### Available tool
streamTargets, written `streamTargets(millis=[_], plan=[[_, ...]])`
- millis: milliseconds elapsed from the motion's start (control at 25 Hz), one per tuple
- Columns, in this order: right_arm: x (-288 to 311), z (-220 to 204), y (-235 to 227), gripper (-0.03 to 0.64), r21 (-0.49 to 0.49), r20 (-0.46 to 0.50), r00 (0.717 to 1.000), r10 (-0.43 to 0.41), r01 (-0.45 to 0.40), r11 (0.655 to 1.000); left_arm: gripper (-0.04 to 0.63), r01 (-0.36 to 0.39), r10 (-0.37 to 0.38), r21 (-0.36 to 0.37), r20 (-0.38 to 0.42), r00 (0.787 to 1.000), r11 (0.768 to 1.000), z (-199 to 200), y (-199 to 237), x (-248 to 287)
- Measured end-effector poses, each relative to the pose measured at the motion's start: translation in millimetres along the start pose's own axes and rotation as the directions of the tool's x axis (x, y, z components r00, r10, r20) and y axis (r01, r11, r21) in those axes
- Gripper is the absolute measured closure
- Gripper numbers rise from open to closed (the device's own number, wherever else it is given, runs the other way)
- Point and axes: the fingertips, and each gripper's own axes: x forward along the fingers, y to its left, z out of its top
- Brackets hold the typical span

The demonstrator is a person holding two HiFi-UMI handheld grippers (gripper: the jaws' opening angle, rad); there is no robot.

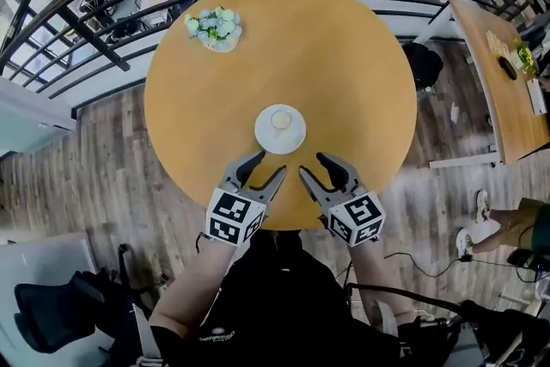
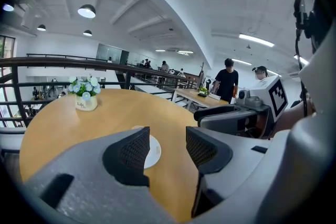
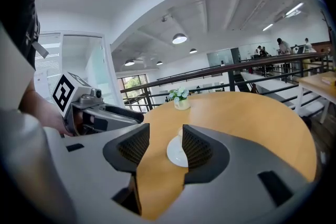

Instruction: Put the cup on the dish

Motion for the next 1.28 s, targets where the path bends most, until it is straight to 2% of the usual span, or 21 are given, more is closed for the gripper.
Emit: streamTargets(millis=[200, 560, 760, 960, 1280], plan=[[10, -21, -7, 0.425, 0.028, -0.043, 0.999, 0.008, -0.007, 1.000, 0.380, 0.005, -0.007, -0.024, -0.053, 0.999, 1.000, -24, 9, 16], [15, -33, -28, 0.425, 0.055, -0.074, 0.997, -0.012, 0.016, 0.998, 0.380, -0.007, 0.005, -0.021, -0.091, 0.996, 1.000, -34, 27, 39], [17, -32, -33, 0.425, 0.077, -0.076, 0.997, -0.018, 0.024, 0.997, 0.379, -0.057, 0.065, 0.063, -0.144, 0.987, 0.996, -44, 47, 64], [18, -39, -39, 0.425, 0.093, -0.089, 0.996, -0.029, 0.038, 0.995, 0.364, -0.079, 0.101, 0.116, -0.198, 0.975, 0.990, -53, 69, 98], [16, -47, -49, 0.425, 0.116, -0.103, 0.993, -0.048, 0.060, 0.991, 0.312, -0.064, 0.108, 0.161, -0.280, 0.954, 0.985, -60, 82, 144]])
